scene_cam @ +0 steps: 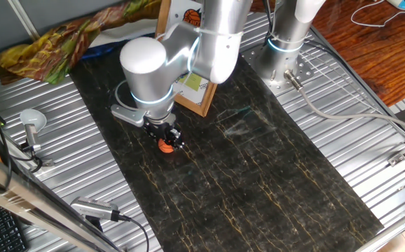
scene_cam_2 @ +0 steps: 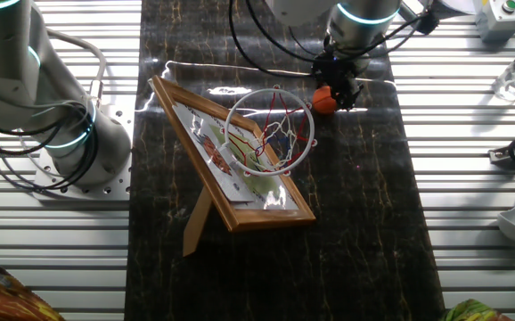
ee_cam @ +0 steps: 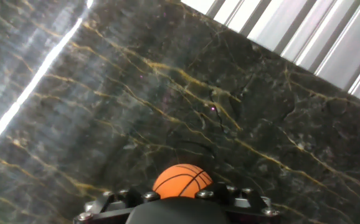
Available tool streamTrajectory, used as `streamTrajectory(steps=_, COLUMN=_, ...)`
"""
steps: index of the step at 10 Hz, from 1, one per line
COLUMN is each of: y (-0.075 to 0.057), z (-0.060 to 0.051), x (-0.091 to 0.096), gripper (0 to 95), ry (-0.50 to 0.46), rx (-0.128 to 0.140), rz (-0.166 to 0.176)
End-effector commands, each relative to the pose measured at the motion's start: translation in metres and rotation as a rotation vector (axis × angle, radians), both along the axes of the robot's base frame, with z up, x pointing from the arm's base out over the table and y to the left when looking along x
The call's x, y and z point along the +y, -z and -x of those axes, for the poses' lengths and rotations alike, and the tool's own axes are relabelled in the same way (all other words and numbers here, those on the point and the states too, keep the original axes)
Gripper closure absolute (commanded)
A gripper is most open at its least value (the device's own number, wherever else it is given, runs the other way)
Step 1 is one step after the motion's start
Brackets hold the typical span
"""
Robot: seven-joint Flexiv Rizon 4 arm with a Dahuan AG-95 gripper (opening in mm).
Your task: Grab a basketball, release it and shoot it into the basket
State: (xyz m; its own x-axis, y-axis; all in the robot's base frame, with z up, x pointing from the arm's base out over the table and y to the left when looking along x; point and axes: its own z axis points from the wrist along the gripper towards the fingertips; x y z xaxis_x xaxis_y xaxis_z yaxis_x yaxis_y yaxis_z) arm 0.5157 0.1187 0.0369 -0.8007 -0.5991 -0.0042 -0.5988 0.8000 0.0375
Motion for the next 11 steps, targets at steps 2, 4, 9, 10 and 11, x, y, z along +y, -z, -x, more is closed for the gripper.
streamTrajectory(steps=2, y=0.001, z=0.0, x=-0.001, gripper=95.0, ry=0.017, rx=0.0, rz=0.005)
streamTrajectory(steps=4, y=-0.002, z=0.0, x=-0.001, gripper=95.0, ry=0.026, rx=0.007, rz=0.003)
streamTrajectory(steps=9, y=-0.022, z=-0.002, x=-0.004, gripper=95.0, ry=0.02, rx=0.024, rz=-0.001)
streamTrajectory(steps=10, y=-0.032, z=-0.002, x=-0.004, gripper=95.0, ry=0.017, rx=0.03, rz=-0.003)
streamTrajectory(steps=11, y=-0.042, z=-0.002, x=-0.005, gripper=95.0, ry=0.015, rx=0.035, rz=-0.004)
